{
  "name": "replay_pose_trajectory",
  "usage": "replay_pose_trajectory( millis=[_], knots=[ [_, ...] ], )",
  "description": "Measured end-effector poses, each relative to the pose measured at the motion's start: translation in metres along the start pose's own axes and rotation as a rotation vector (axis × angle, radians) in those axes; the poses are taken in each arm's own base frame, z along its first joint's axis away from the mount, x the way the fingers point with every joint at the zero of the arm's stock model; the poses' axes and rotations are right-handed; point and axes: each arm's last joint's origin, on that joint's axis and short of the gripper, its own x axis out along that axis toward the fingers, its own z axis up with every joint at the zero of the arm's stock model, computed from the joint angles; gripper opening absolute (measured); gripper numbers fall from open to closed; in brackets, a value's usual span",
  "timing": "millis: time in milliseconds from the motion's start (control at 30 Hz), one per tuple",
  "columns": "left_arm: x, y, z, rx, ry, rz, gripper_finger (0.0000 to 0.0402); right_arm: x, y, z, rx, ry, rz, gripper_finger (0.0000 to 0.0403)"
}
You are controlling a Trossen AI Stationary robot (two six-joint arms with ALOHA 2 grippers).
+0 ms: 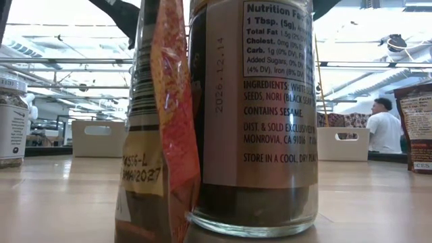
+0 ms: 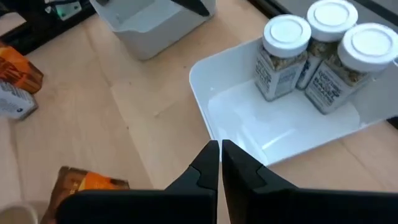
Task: Sort spices by type
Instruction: Adjust the left white bin
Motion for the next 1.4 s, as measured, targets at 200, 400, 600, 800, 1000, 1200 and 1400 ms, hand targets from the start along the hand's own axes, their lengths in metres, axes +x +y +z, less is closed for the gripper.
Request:
replay_pose_trajectory(
  millis=[200, 400, 600, 800, 1000, 1200, 1400],
  knots=[
    [0.031, -0.006, -0.009, 0.009, 0.123, -0.005, 0.0281, 0.003, 0.001, 0.003, -0.008, -0.031, 0.009, 0.0000],
    [0.051, -0.018, -0.011, 0.034, 0.174, -0.041, 0.0236, 0.002, 0.001, 0.003, -0.027, -0.028, 0.008, 0.0000],
    [0.051, -0.036, -0.004, 0.075, 0.141, -0.088, 0.0226, 0.001, 0.001, 0.002, -0.044, -0.018, 0.032, 0.0000],
    [0.050, -0.050, 0.004, 0.112, 0.099, -0.100, 0.0226, 0.001, -0.001, 0.003, -0.059, -0.019, 0.029, 0.0000],
    [0.050, -0.056, 0.007, 0.128, 0.091, -0.096, 0.0226, 0.001, -0.004, 0.004, -0.065, -0.022, 0.021, 0.0000],
    [0.050, -0.057, 0.008, 0.130, 0.082, -0.105, 0.0226, 0.001, -0.006, 0.004, -0.066, -0.023, 0.018, 0.0000],
    [0.050, -0.057, 0.013, 0.126, 0.016, -0.128, 0.0226, 0.001, -0.006, 0.004, -0.072, -0.023, 0.017, 0.0000]
  ],
)
